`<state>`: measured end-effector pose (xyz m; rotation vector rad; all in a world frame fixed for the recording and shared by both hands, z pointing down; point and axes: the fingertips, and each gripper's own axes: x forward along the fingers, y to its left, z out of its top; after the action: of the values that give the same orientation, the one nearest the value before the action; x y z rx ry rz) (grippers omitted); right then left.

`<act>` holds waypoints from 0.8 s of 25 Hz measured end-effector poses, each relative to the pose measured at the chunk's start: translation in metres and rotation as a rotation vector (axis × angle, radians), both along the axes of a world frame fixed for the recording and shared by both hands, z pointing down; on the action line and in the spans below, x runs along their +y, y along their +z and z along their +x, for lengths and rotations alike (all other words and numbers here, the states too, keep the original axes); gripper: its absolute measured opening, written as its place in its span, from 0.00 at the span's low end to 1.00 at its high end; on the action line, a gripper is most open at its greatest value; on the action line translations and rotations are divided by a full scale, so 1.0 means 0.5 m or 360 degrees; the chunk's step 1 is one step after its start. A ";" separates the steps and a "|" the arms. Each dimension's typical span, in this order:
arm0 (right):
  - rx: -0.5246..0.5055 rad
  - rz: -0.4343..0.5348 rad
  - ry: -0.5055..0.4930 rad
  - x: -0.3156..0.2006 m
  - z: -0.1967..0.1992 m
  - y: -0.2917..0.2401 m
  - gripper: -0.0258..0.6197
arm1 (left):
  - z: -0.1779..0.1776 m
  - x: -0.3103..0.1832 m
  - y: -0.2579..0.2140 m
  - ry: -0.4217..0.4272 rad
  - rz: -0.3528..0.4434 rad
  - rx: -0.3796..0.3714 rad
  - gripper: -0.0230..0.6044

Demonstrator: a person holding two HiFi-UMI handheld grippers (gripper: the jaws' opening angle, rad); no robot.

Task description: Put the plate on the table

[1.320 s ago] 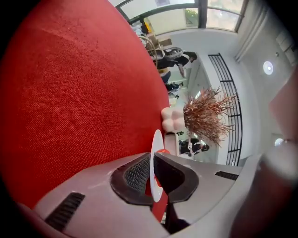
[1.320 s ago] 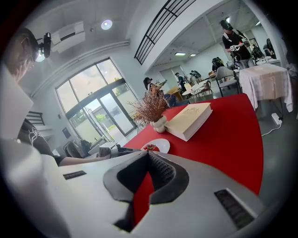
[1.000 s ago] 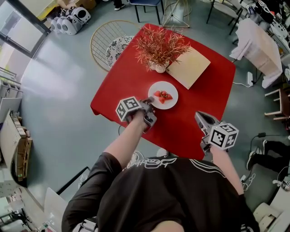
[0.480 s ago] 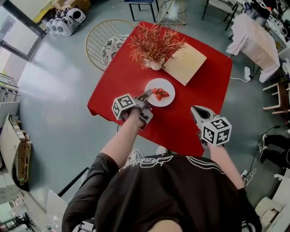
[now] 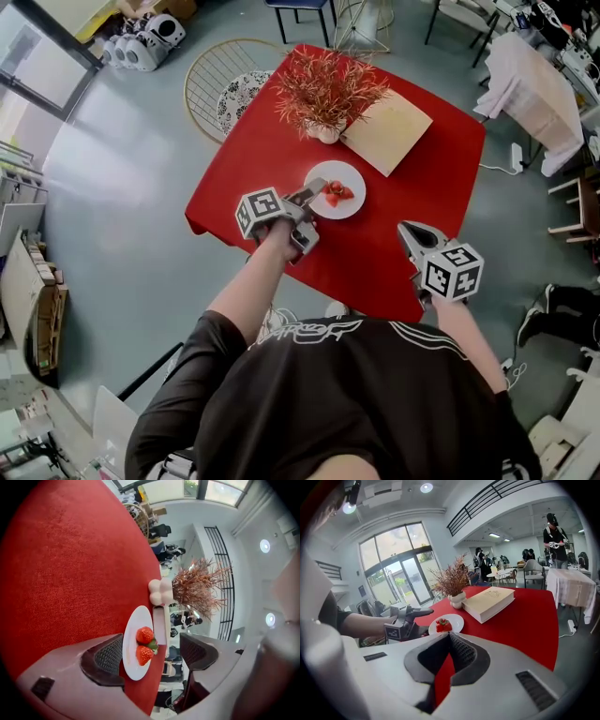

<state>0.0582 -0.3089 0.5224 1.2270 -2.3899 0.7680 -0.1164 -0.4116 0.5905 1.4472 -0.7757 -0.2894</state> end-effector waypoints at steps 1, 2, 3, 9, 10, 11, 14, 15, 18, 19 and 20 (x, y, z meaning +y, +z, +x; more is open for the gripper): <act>-0.0009 -0.0002 -0.0008 0.002 -0.002 0.001 0.05 | 0.004 0.004 -0.001 0.0045 0.0032 -0.0055 0.62; -0.0013 -0.0004 -0.0016 0.004 -0.004 0.002 0.05 | 0.009 0.009 -0.003 0.0102 0.0071 -0.0127 0.63; -0.0015 -0.0006 -0.0020 0.006 -0.005 0.003 0.05 | 0.015 0.014 -0.004 0.0168 0.0112 -0.0214 0.63; -0.0036 -0.0027 -0.0001 0.013 0.003 0.015 0.05 | 0.044 0.049 0.006 0.0666 0.0381 -0.0815 0.63; -0.0039 -0.0034 0.0001 0.014 0.004 0.018 0.05 | 0.047 0.055 0.012 0.0756 0.0415 -0.0906 0.63; -0.0044 -0.0040 0.0003 0.015 0.005 0.019 0.05 | 0.050 0.063 0.017 0.0842 0.0447 -0.0986 0.63; -0.0060 -0.0050 0.0007 0.021 0.004 0.020 0.05 | 0.054 0.085 0.027 0.1067 0.0535 -0.1161 0.64; -0.0058 -0.0051 0.0006 0.022 0.004 0.021 0.05 | 0.055 0.091 0.030 0.1135 0.0565 -0.1221 0.64; -0.0052 -0.0055 0.0006 0.020 0.004 0.025 0.05 | 0.052 0.101 0.047 0.1325 0.0683 -0.1466 0.64; -0.0054 -0.0055 0.0007 0.018 0.003 0.026 0.05 | 0.049 0.103 0.053 0.1381 0.0722 -0.1554 0.64; -0.0057 -0.0055 0.0009 0.016 0.001 0.026 0.05 | 0.046 0.105 0.061 0.1430 0.0753 -0.1630 0.64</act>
<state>0.0585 -0.3008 0.5354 1.2166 -2.3921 0.8365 -0.0936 -0.3591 0.6208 2.2524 -0.7644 1.1027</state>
